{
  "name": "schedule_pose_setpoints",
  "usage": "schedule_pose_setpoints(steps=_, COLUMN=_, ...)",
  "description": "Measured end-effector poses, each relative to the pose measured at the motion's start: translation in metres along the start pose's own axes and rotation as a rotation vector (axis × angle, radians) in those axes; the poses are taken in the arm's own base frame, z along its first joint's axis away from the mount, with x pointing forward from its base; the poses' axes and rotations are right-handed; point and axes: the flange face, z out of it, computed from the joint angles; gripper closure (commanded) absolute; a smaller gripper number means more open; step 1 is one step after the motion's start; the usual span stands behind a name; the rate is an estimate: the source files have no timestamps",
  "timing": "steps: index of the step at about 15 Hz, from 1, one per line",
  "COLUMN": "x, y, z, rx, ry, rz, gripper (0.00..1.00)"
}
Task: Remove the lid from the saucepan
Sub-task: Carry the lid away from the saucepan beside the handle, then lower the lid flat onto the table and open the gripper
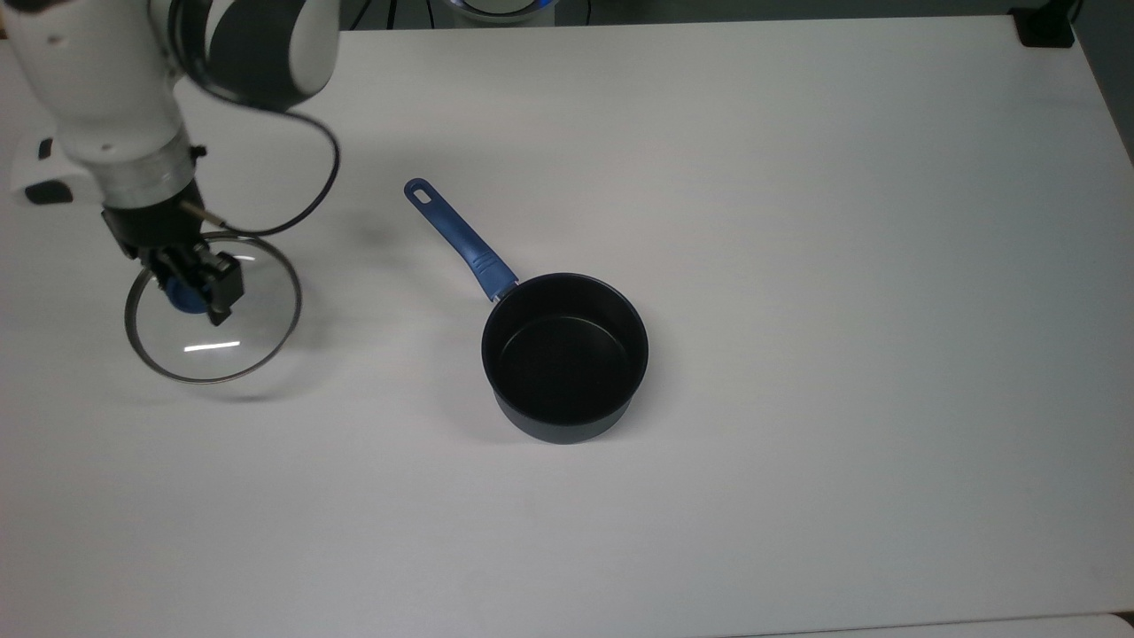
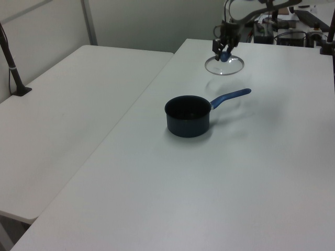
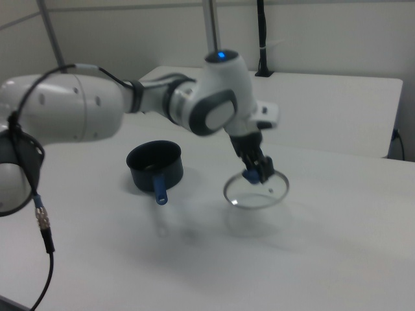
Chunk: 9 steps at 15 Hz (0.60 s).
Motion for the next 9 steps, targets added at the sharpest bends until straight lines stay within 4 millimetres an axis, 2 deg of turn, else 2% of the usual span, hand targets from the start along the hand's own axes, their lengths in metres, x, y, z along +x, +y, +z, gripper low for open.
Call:
schedule_pose_setpoints(steps=3, x=0.003, y=0.025, z=0.033, rx=-0.018, ry=-0.004, rz=0.03, gripper=0.59)
schedule_pose_setpoints(steps=6, x=0.0, y=0.028, z=0.057, rx=-0.027, ry=-0.023, rz=0.03, gripper=0.59)
schedule_pose_setpoints(steps=9, x=-0.004, y=0.027, z=0.069, rx=-0.031, ry=-0.041, rz=0.028, gripper=0.56)
